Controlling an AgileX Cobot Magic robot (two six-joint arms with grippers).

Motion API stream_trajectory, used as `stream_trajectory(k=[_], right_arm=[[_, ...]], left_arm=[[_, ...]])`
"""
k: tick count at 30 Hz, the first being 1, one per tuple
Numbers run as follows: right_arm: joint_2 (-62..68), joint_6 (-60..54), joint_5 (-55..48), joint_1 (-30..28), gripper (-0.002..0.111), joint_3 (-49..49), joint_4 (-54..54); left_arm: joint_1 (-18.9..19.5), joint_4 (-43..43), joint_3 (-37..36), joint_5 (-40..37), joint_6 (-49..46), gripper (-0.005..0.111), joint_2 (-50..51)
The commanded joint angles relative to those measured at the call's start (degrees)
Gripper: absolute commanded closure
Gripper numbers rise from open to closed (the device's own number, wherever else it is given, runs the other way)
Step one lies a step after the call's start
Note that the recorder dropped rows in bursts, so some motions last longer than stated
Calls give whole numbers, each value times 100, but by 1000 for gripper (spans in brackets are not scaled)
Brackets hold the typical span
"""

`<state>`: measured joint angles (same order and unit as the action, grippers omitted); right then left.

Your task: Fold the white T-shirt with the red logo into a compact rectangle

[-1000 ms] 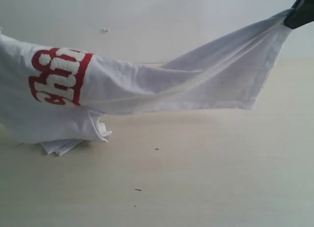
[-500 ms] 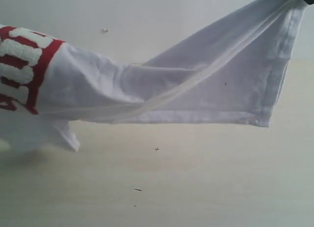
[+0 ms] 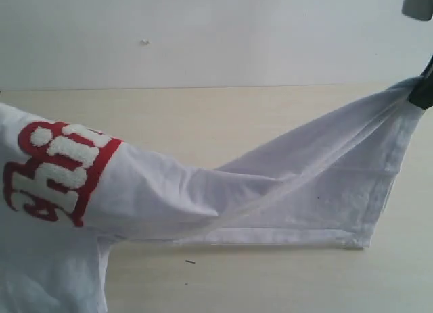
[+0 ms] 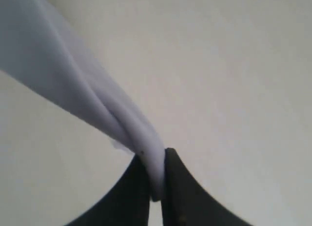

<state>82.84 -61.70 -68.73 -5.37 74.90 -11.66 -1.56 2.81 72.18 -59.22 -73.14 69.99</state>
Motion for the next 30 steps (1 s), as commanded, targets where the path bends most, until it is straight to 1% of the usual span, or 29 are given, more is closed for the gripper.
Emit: stream_trajectory(k=[1,2,3,5,8,10,13,14,15,18,21,26,30], right_arm=[[916,-13,2111,1,108,-26,-18],[1308,-13,3047,1,108,-26,-121],[1521,-13,3413,1,108,-26,-181],[2273,-13,4336,1,108,11,-120],[2771,-3,5030,1,108,157,-108],[3080,-3,5390,1,108,365,-84],[3176,27,5209,1,108,667,-84],[3176,41,4985,1,108,817,-84],[3165,129,4584,1,108,992,-99],[3103,607,3852,1,108,1344,-83],[2898,1132,3248,1,108,1505,136],[2366,1259,2198,1,108,1513,232],[1884,1585,1405,1,108,1513,232]], left_arm=[[-16,30,-22,1944,-33,107,1129],[-8,30,-22,2730,-33,107,1638],[-8,30,-22,3093,-33,107,1895],[-5,-80,-22,4319,-33,107,2757],[33,-106,-22,5216,-33,107,3332],[33,-234,-22,5360,-182,107,3637],[55,-281,-22,5376,-391,107,3717],[67,-281,-22,5376,-391,107,3690],[92,-206,-22,5240,-354,107,3604],[92,-158,-22,4872,-76,107,3364],[92,-158,-22,4197,41,107,2963],[92,-158,-22,3179,508,107,2079],[92,-180,-22,2465,919,107,1286]])
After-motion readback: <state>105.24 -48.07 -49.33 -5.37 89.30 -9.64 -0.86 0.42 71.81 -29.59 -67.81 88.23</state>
